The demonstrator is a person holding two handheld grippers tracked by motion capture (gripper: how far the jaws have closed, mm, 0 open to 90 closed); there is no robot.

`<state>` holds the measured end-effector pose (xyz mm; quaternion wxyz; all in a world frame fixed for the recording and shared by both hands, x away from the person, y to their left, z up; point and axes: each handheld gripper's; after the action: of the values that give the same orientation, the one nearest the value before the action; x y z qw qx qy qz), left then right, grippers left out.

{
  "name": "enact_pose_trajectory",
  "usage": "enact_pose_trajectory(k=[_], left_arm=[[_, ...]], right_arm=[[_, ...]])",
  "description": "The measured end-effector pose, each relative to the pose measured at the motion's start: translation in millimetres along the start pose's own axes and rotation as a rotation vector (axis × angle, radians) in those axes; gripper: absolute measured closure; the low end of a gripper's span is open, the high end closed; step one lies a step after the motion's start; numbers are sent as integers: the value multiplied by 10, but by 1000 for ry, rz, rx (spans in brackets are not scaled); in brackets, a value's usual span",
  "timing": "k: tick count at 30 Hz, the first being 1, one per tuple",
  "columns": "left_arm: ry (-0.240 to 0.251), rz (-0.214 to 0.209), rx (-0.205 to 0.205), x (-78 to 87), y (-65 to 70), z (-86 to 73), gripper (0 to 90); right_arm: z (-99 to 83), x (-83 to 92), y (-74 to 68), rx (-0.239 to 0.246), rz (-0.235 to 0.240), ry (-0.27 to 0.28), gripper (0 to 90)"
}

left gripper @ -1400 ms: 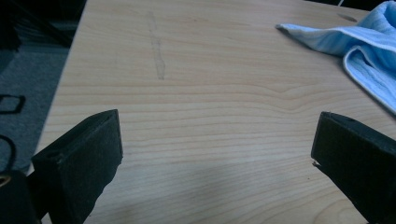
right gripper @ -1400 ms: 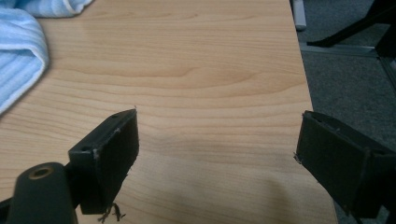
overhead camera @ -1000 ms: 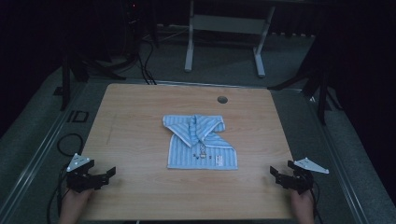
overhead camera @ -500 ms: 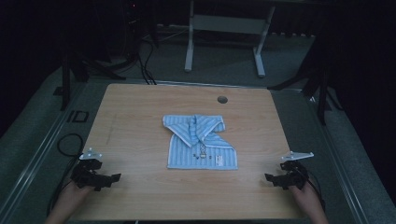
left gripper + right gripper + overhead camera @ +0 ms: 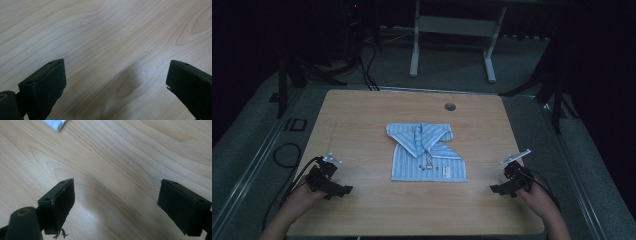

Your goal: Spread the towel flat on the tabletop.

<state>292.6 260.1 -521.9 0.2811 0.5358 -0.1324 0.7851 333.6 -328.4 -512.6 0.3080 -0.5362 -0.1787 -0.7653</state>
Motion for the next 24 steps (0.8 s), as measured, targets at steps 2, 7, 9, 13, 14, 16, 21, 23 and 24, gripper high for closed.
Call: enact_pose_trajectory(k=[2, 7, 9, 13, 14, 16, 21, 23, 24], left_arm=[[-30, 0, -22, -23, 24, 70, 26], [-46, -4, -56, -67, 88, 270, 28], [-50, -9, -80, -90, 124, 341, 46], [-63, -19, -127, -142, 224, 499, 50], [-63, -19, -127, -142, 224, 499, 63], [-66, -21, -149, -160, 280, 579, 95], [-63, -36, -184, -245, 409, 800, 140], [-65, -39, -189, -265, 430, 834, 144], [-65, -39, -189, -265, 430, 834, 144]], right_arm=[[64, -36, -24, 29, -14, -50, 141], [231, -77, -127, 79, -5, -65, 133], [294, -95, -169, 101, 7, -74, 134], [425, -156, -214, 123, 9, -96, 142], [425, -156, -214, 123, 9, -96, 142], [485, -182, -241, 143, 10, -102, 155], [667, -231, -293, 178, 33, -99, 236], [701, -236, -297, 182, 38, -104, 261], [701, -236, -297, 182, 38, -104, 261]])
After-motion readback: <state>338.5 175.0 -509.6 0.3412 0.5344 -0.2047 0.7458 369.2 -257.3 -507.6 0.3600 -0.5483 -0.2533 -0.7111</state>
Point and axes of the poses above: each handheld gripper's, and its own axes: x roughly backward along the jaws, z roughly out of its top, y roughly to its right, and after that the axes turned 2 degrees about -y, right-handed
